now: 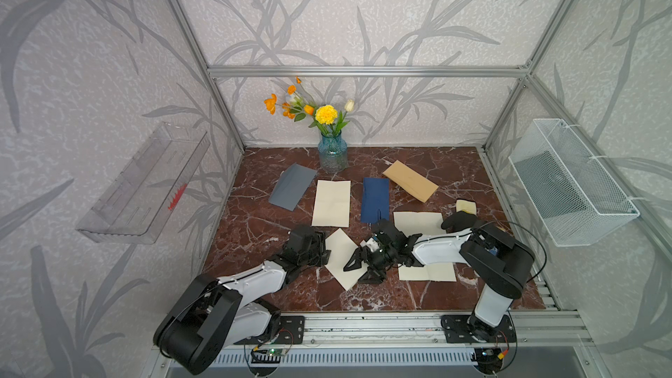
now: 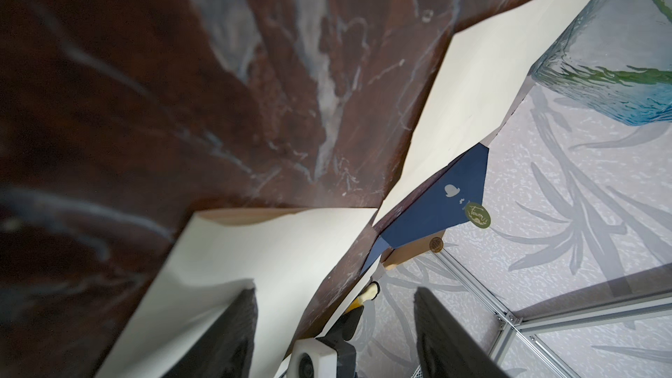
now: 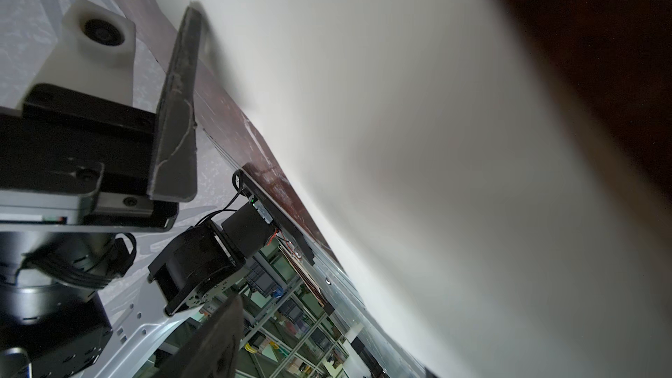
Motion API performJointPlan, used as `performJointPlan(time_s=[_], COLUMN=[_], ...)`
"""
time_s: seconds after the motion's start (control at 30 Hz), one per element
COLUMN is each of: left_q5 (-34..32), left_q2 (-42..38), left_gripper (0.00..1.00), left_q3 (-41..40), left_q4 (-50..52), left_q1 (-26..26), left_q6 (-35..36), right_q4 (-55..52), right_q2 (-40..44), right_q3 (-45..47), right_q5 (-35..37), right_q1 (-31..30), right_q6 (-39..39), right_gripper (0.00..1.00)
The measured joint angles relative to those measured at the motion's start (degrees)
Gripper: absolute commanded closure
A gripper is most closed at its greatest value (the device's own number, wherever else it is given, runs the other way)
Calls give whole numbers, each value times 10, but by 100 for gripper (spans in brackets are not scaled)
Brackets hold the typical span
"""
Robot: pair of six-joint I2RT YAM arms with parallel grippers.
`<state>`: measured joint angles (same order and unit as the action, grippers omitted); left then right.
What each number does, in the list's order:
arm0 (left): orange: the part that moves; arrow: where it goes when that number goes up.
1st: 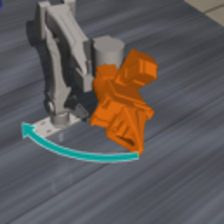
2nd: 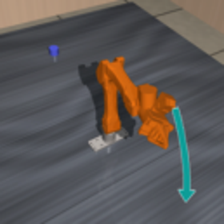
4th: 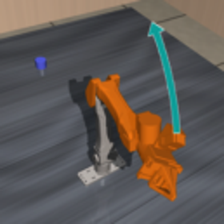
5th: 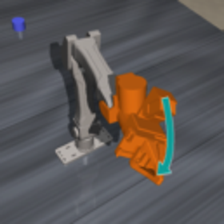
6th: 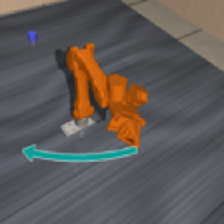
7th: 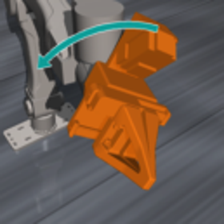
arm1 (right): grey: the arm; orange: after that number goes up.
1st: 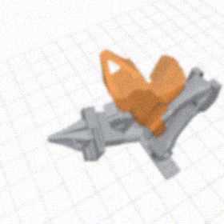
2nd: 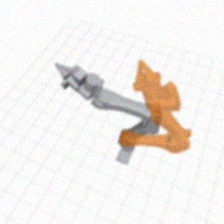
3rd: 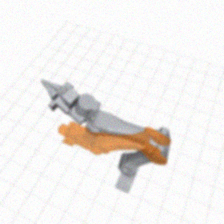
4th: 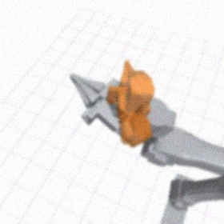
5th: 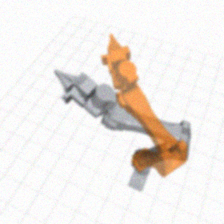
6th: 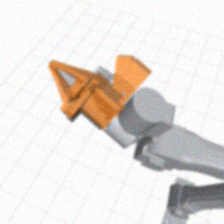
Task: Fold the letter paper in half and place it into the envelope
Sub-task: Pick up the letter paper from the center of the board.
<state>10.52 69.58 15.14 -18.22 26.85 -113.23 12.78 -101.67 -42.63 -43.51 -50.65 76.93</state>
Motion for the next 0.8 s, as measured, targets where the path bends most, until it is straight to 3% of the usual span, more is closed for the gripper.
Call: performJointPlan(time_s=[0.17, 0.43, 0.57, 0.8], left_q5=[0, -2, -2, -1], left_q2=[0, -15, -23, -37], left_gripper=[31, 31, 31, 27], left_q3=[0, -3, -3, -3], left_q4=[0, 17, 27, 45], left_q1=[0, 2, 2, 2], left_q6=[0, -9, -10, -6], right_q4=[-38, -133, -157, -180], right_q2=[5, 6, 6, 6], right_q3=[-1, -24, -31, -53], right_q5=[20, 50, 59, 60], right_q1=[0, 16, 31, 46], right_q6=[-16, -65, -84, -108], right_gripper=[60, 92, 100, 100])
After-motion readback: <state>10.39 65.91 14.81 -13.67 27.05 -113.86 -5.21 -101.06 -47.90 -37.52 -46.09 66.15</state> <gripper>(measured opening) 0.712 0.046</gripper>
